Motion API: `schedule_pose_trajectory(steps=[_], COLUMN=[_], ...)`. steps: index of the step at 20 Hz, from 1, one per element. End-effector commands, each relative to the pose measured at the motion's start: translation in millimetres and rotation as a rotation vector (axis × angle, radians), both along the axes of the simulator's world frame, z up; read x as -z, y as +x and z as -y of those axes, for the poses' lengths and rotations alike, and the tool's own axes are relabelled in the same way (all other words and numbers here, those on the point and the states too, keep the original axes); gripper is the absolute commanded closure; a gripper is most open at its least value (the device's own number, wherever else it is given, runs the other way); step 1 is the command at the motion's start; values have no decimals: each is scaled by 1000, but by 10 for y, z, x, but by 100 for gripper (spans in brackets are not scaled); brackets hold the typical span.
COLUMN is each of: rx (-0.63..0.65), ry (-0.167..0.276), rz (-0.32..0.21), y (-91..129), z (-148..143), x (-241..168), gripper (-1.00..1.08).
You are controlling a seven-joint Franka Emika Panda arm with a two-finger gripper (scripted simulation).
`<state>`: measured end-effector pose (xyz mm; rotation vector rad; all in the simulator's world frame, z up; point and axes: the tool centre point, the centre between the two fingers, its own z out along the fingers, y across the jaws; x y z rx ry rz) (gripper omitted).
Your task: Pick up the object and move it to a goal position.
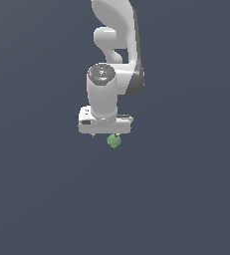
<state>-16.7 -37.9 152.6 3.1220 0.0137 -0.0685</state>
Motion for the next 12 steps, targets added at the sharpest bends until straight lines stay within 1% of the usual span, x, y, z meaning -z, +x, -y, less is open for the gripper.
schedule_pose_trajectory(steps=[1, 6, 12], rx=[-44, -162, -336], ry=[2, 8, 16], rz=[1, 6, 13], y=[-24, -88, -189], z=[-18, -66, -143], x=[38, 135, 271], gripper=[-92, -92, -92])
